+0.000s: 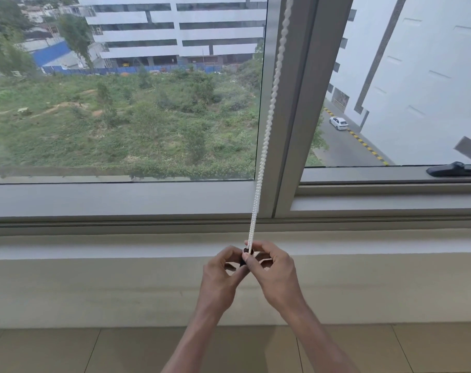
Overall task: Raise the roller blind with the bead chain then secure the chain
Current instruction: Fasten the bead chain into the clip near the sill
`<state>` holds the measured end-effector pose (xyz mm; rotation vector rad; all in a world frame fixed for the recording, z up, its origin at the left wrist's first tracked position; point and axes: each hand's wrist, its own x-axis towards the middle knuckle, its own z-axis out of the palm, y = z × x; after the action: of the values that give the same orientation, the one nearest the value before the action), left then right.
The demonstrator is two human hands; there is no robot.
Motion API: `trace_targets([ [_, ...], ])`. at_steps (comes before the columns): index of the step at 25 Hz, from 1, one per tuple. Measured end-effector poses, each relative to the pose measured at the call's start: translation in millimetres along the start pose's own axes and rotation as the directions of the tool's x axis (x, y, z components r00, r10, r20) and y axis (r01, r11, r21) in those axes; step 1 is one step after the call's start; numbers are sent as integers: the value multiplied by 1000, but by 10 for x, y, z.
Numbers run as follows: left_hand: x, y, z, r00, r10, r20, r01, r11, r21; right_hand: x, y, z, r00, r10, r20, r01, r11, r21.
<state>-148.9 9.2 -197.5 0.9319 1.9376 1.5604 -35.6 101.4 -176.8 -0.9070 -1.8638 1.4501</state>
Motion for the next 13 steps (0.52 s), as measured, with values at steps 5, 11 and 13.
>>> trace_targets([
  [5, 205, -75, 146, 1000, -2, 3, 2, 1000, -20, 137, 74, 36, 996, -28, -82, 27, 1000, -6],
  [11, 521, -125, 317, 1000, 16, -19, -17, 999, -50, 524, 181, -65, 992, -98, -74, 93, 993, -75],
  [13, 585, -131, 361, 999, 40, -33, -41, 998, -38, 612, 211, -94, 993, -99, -67, 96, 994, -46],
])
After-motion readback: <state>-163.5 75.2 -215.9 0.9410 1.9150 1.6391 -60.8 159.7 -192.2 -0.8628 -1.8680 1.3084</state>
